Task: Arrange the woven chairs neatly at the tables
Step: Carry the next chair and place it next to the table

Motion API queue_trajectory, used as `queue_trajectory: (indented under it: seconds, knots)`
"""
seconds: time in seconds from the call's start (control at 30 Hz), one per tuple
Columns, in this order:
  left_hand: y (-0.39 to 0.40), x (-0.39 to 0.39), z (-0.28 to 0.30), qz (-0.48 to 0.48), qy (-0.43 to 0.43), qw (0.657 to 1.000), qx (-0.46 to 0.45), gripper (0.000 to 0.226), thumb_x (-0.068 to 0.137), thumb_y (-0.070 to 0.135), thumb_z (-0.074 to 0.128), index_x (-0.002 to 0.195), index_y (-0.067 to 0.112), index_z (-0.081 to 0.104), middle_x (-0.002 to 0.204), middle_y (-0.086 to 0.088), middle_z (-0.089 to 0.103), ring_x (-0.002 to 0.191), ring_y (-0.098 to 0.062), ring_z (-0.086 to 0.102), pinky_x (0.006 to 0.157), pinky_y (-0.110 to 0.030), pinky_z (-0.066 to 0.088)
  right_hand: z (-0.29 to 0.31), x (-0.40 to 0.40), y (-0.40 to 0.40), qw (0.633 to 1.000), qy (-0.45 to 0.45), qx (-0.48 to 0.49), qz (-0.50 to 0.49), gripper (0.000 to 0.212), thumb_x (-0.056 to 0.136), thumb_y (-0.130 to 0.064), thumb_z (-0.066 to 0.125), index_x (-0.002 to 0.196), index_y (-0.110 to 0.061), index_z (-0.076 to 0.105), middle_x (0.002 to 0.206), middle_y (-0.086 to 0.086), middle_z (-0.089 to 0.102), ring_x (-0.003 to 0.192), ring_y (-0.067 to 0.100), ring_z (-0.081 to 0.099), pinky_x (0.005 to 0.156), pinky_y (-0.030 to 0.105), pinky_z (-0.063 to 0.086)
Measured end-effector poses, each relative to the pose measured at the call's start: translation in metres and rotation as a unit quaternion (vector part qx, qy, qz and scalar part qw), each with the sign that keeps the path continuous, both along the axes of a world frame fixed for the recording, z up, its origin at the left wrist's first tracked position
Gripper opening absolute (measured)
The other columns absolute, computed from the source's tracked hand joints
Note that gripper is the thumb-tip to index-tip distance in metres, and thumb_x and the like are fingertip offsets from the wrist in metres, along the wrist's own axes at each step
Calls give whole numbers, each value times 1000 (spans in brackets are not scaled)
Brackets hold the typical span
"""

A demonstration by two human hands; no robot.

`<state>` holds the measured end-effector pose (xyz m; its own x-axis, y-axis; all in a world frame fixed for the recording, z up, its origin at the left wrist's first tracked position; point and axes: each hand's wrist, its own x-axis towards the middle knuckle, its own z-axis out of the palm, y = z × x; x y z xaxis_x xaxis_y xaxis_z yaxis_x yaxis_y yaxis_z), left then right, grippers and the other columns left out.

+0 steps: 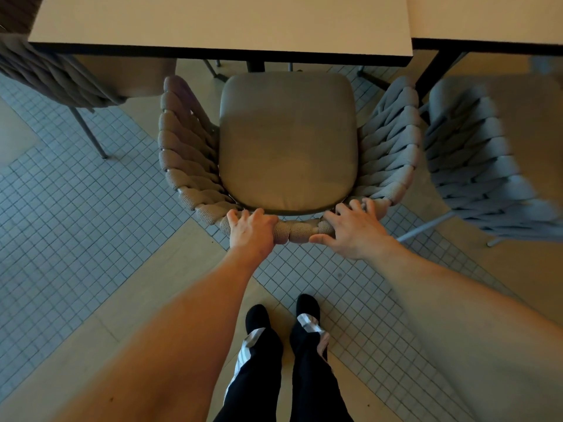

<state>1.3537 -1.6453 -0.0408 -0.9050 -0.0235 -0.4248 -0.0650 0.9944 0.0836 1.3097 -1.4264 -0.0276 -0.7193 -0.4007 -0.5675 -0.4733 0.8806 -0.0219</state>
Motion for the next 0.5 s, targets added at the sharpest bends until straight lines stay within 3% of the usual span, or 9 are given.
queue_trajectory:
  seconds: [0.33, 0.5]
  knots:
    - [9, -4, -1, 26, -8, 1000, -3, 27, 86, 46, 68, 112, 40, 65, 109, 8, 60, 115, -25, 51, 105, -47, 22, -1, -6, 8, 1000, 9, -22, 7, 83, 87, -87, 18, 134, -29, 53, 131, 2, 54, 127, 29, 41, 115, 56, 18]
    - [9, 0, -1, 29, -12, 999, -2, 29, 86, 38, 70, 115, 40, 65, 114, 7, 59, 117, -25, 50, 106, -46, 19, -1, -2, 8, 1000, 7, -30, 1, 80, 89, -86, 22, 135, -27, 53, 132, 3, 54, 129, 30, 40, 117, 56, 16]
